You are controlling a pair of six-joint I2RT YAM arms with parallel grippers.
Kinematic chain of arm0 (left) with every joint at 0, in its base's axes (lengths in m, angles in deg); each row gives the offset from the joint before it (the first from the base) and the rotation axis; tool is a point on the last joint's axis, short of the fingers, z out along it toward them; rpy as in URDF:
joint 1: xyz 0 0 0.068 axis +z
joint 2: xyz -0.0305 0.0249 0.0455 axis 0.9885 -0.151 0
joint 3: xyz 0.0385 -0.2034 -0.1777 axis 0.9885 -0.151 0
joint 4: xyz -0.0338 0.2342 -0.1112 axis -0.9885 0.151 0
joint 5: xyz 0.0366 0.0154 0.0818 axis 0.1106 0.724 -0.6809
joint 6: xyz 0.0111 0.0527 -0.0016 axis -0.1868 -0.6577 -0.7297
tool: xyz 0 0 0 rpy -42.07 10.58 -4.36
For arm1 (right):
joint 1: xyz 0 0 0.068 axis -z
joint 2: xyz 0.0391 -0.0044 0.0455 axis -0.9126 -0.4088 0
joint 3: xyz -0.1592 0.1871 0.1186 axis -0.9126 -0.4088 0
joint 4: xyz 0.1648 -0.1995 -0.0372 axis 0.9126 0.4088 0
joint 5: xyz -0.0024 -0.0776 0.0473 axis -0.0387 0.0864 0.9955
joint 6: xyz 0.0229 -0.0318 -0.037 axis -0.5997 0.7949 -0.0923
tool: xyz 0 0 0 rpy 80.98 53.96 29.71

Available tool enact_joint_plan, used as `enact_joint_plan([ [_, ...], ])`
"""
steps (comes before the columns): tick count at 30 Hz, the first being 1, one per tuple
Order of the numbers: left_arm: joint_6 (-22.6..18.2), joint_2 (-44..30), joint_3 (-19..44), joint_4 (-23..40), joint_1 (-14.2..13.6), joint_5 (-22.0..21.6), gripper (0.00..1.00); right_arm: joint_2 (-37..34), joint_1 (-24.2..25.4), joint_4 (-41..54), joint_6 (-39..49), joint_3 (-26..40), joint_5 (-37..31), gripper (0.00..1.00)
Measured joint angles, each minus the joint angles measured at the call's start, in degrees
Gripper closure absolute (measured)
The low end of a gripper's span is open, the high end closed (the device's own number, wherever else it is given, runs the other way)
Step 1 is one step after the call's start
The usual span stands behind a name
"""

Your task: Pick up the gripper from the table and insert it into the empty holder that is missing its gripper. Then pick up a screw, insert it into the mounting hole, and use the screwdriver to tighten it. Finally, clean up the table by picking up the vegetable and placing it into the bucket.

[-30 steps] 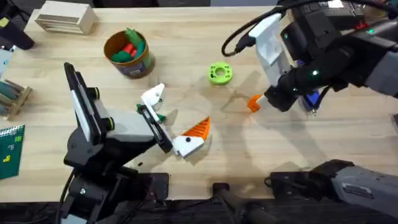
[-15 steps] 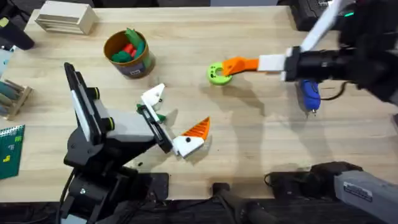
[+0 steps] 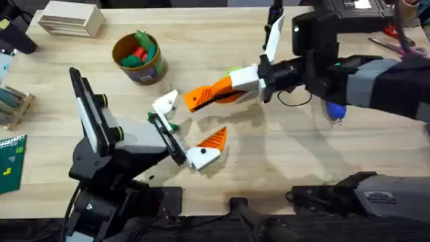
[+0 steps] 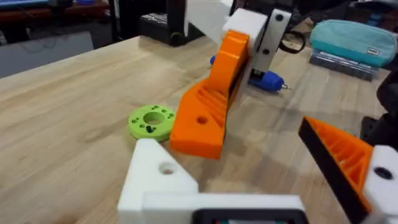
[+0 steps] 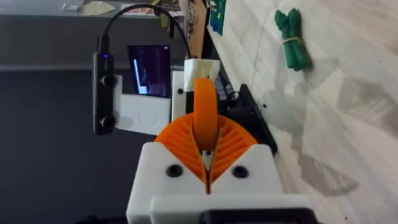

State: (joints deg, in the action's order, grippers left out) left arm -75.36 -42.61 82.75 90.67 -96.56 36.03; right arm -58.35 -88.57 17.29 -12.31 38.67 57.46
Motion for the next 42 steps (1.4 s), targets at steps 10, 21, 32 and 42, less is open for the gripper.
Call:
enact_joint_plan([
  [10,0.0,0.0,0.0,0.0,0.0,0.0,0.014,-0.7,-3.1,-3.4,-5.0,0.0,-0.1,0.985],
  [21,0.0,0.0,0.0,0.0,0.2,-1.2,0.014,-6.0,-5.8,-15.2,-11.8,0.0,-1.2,0.986],
  [32,0.9,0.0,0.0,0.0,0.6,-3.1,0.014,-14.5,-9.4,-19.6,-18.6,6.4,-1.5,0.987],
  [42,0.9,0.0,0.0,0.0,1.0,-5.5,0.013,-17.9,-10.1,-19.4,-19.4,10.4,-1.5,0.987],
])
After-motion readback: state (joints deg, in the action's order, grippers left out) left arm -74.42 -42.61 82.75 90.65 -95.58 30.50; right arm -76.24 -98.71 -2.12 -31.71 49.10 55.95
